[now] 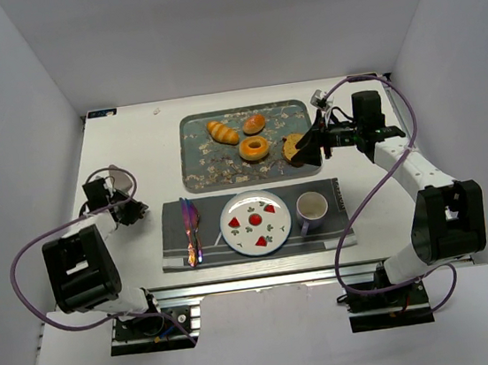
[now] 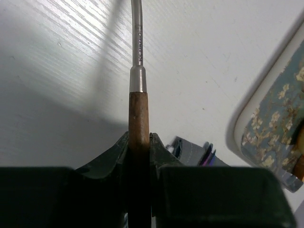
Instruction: Place the bread
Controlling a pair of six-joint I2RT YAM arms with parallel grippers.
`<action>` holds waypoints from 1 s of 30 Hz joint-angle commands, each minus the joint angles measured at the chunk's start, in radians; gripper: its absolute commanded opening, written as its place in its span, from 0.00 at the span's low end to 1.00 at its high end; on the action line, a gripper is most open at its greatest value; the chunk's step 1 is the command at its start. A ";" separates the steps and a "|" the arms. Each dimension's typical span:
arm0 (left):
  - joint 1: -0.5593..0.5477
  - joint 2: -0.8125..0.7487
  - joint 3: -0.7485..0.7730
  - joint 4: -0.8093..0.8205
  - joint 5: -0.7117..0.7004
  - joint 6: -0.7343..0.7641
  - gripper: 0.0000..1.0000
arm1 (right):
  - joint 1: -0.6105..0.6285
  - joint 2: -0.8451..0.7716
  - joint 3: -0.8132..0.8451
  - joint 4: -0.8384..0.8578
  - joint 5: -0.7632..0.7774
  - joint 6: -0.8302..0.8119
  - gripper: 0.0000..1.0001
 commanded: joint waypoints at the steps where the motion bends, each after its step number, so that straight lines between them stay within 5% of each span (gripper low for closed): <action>1: 0.006 -0.119 0.059 -0.006 0.057 0.016 0.00 | -0.008 -0.043 0.019 -0.009 -0.008 -0.019 0.68; 10: -0.115 -0.138 0.237 -0.039 0.516 -0.012 0.00 | -0.012 -0.038 0.027 0.001 -0.008 -0.006 0.68; 13: -0.311 -0.049 0.343 -0.185 0.540 0.039 0.00 | -0.012 -0.036 0.038 -0.002 0.000 -0.004 0.68; 18: -0.448 0.040 0.458 -0.343 0.566 0.073 0.00 | -0.026 -0.056 0.047 -0.002 0.029 0.017 0.67; 21: -0.497 0.076 0.501 -0.415 0.583 0.093 0.00 | -0.040 -0.081 0.038 0.033 0.079 0.063 0.50; 22: -0.508 0.088 0.512 -0.453 0.586 0.108 0.00 | -0.052 -0.087 0.035 0.045 0.078 0.094 0.26; 24: -0.550 0.129 0.547 -0.487 0.610 0.125 0.00 | -0.066 -0.105 0.021 0.076 0.081 0.126 0.05; 30: -0.663 0.250 0.648 -0.618 0.664 0.220 0.00 | -0.075 -0.122 0.010 0.097 0.101 0.157 0.01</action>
